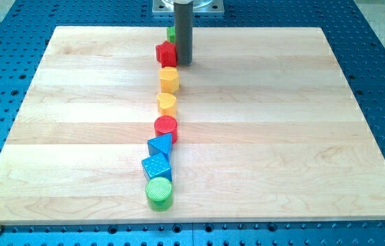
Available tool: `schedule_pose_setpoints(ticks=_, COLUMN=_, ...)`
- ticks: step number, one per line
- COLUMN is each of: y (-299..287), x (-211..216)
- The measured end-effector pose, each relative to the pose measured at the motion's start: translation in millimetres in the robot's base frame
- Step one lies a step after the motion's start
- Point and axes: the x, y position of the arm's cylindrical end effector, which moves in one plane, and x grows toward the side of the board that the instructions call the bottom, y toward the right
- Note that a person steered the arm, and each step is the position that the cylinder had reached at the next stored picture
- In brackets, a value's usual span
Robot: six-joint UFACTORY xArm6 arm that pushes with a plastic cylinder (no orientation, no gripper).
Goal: Adjust the green star above the red star in a vertical line of the blocks
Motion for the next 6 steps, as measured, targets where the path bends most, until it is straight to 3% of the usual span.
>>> schedule_pose_setpoints(ticks=3, y=41, x=-7)
schedule_pose_setpoints(ticks=6, y=8, x=-46)
